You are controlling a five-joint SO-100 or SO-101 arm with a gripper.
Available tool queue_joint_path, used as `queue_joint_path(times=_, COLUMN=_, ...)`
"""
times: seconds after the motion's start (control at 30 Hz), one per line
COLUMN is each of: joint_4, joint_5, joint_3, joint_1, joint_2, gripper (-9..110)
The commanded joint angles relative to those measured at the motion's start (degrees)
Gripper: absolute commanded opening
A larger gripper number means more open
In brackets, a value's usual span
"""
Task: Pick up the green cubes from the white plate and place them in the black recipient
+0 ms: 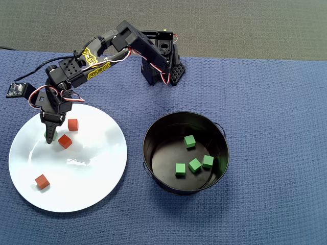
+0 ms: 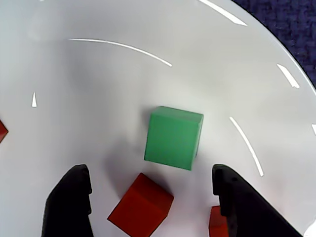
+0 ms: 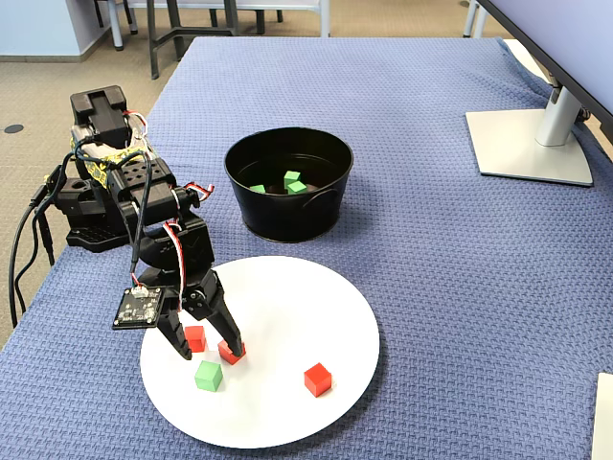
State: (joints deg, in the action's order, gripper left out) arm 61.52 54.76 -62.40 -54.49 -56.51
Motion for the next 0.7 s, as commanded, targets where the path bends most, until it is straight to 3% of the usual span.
queue_joint_path(times=0.0, joint_4=2.8, joint_5=-0.2, joint_3=7.2, joint_1=-0.7, joint_2=1.1, gripper=25)
queue_joint_path(times=0.67, joint_4=11.2, joint_5=-4.2, joint_3=22.8, joint_1=-1.3, joint_2=12.4, gripper=23)
